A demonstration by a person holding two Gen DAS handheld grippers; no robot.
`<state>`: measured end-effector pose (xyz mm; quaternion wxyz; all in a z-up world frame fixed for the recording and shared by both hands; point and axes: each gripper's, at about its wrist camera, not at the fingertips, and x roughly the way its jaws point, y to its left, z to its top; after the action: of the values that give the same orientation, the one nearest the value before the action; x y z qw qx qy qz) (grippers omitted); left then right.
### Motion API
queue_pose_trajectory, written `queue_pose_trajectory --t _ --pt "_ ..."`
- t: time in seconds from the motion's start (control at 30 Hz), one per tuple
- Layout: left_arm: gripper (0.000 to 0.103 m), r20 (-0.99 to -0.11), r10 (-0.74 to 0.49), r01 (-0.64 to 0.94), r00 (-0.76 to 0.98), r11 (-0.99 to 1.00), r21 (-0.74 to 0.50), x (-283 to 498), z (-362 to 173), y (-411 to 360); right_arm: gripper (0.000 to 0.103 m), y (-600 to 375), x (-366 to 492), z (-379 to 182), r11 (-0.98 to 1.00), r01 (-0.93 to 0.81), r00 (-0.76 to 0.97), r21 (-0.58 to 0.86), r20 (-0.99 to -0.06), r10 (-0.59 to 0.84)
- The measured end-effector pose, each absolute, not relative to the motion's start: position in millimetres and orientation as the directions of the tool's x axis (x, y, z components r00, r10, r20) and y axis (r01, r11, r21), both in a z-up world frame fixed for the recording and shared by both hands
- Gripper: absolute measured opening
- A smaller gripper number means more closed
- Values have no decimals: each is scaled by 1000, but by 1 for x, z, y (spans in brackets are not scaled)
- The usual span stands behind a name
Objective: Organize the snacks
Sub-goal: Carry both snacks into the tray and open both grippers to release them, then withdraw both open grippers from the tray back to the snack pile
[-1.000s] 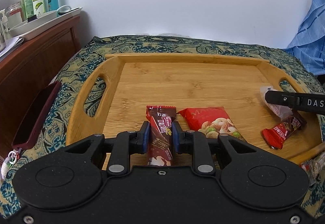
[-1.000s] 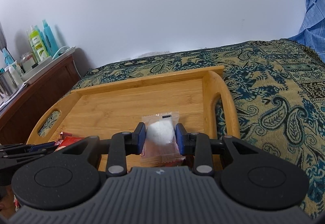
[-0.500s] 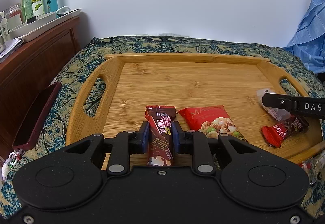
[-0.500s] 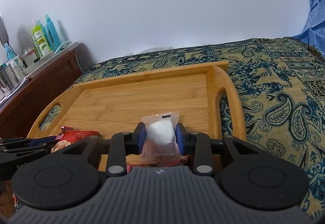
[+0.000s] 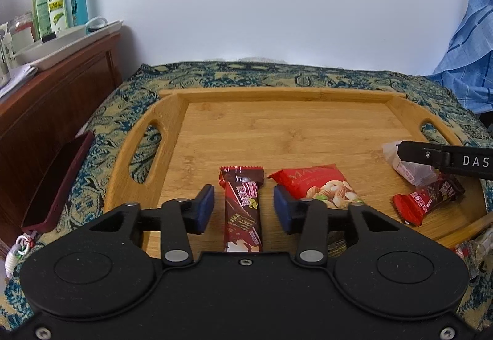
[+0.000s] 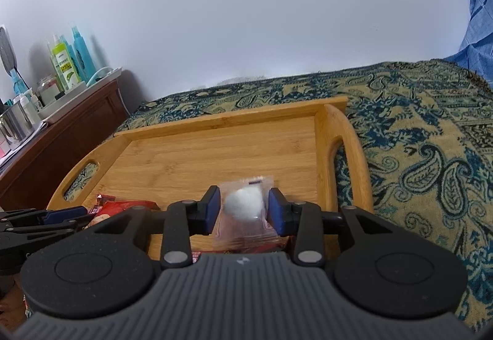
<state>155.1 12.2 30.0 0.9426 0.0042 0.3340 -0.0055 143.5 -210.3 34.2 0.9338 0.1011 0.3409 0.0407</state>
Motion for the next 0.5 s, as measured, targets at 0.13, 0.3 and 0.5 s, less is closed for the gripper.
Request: queue_pose_trajectory --t 0.13,0.3,0.5 --pt "54 -619 -9 15 785 1000 4 151 34 12 61 -211 138 41 977 -10 783 213 -607 140" --pt "72 -595 -36 41 803 999 -6 138 43 10 68 -215 127 49 970 -4 802 244 -578 149" --pt "87 -551 -61 81 832 997 11 108 54 1 78 -223 97 59 967 8 825 255 -548 138"
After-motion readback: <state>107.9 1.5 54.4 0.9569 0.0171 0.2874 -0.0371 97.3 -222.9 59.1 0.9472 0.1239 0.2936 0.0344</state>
